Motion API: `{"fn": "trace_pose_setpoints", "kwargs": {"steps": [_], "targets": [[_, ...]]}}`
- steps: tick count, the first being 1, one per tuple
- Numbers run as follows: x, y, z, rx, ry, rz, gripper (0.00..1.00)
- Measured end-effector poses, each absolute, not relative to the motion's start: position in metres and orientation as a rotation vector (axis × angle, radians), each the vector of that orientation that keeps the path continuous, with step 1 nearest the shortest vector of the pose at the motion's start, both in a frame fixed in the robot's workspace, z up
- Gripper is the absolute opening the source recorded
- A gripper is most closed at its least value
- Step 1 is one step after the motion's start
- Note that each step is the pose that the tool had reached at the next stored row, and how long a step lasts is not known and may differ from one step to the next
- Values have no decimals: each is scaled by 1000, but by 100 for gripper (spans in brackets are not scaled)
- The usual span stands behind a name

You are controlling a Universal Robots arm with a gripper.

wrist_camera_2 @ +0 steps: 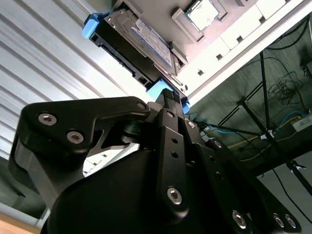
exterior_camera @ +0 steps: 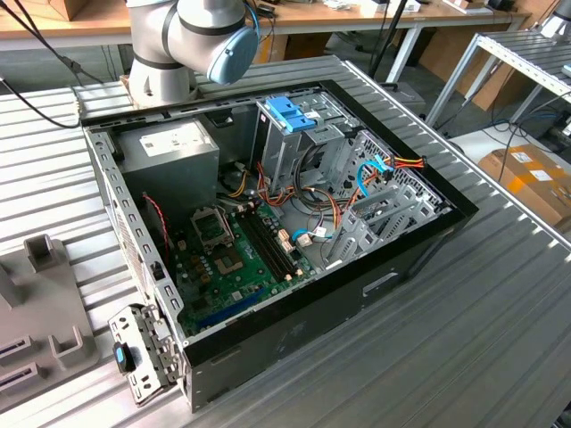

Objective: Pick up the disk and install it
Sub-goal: 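Pick up the disk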

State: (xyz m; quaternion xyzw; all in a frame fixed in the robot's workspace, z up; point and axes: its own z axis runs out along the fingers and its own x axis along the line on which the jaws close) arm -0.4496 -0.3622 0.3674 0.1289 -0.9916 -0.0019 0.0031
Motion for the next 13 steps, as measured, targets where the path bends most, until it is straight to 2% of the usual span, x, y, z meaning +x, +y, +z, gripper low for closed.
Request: {"fn": "trace_pose_setpoints", "kwargs": {"steps": [13], "targets": [[-449, -362, 367, 900, -3003, -4, 11]]}}
